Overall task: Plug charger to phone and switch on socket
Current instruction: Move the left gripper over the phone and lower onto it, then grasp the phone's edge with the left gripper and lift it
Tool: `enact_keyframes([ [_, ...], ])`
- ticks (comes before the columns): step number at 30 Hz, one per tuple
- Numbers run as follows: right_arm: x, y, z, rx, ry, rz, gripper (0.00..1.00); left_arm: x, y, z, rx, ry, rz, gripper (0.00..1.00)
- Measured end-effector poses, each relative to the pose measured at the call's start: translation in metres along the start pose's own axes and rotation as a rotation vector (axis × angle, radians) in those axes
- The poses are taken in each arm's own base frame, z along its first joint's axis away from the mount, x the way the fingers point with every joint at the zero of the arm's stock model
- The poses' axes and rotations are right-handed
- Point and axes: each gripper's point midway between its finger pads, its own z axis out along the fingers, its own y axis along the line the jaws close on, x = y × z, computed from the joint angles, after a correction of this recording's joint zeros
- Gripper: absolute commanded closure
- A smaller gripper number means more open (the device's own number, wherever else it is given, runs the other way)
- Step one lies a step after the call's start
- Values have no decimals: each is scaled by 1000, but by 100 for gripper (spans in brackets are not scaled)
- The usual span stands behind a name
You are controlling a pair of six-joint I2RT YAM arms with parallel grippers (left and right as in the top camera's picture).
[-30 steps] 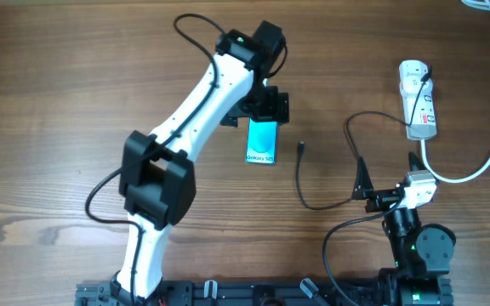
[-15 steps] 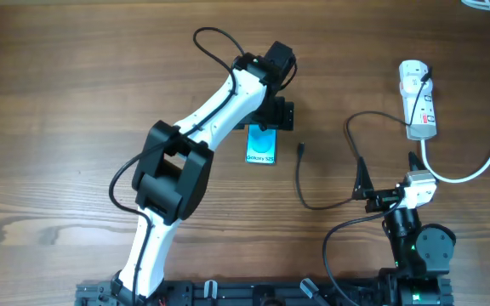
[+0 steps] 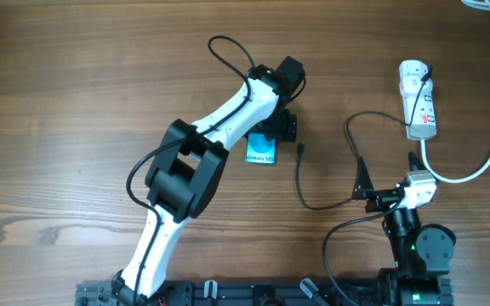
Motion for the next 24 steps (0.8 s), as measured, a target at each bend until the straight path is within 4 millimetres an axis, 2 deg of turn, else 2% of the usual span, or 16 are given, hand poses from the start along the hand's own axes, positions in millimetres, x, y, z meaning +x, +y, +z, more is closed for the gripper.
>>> enact_keyframes([
  [16, 0, 0, 0, 0, 0, 0, 0, 0, 2, 1, 1, 8, -6, 0],
  [21, 0, 0, 0, 0, 0, 0, 0, -7, 16, 2, 1, 11, -40, 0],
  [24, 0, 0, 0, 0, 0, 0, 0, -8, 17, 2, 1, 11, -44, 0],
])
